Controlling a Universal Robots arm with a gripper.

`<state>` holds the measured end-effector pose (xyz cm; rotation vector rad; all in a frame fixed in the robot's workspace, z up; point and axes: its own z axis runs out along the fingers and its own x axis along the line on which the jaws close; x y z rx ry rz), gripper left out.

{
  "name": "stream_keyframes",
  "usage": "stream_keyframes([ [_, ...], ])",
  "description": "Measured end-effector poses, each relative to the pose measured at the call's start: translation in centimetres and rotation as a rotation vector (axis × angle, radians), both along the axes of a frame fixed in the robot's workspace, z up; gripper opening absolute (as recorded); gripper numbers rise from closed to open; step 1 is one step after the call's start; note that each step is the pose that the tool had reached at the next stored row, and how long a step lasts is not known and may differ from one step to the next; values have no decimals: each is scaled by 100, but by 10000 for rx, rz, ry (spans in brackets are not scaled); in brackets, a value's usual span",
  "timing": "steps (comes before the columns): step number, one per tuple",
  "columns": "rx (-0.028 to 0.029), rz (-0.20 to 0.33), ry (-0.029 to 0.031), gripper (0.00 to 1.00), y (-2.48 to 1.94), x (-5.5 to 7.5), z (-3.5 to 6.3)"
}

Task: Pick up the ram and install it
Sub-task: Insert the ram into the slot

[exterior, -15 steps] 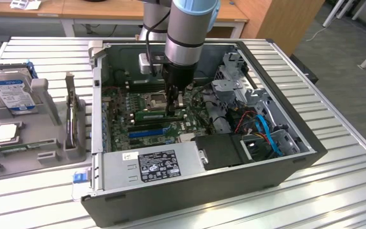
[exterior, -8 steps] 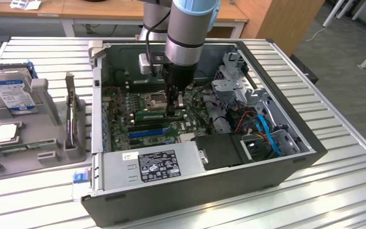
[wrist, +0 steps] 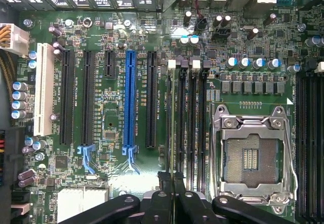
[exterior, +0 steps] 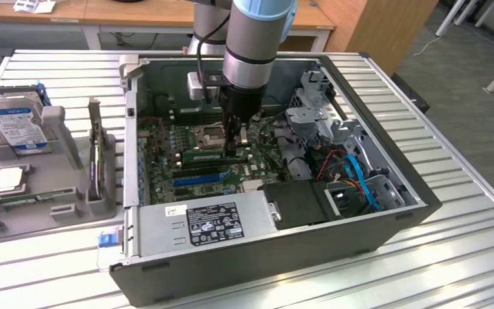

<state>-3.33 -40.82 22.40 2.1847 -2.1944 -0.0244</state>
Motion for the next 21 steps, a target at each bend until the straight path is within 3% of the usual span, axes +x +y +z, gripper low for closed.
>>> stream_keyframes([
  [21,2,-49,-1,12,-8,-1,-1],
])
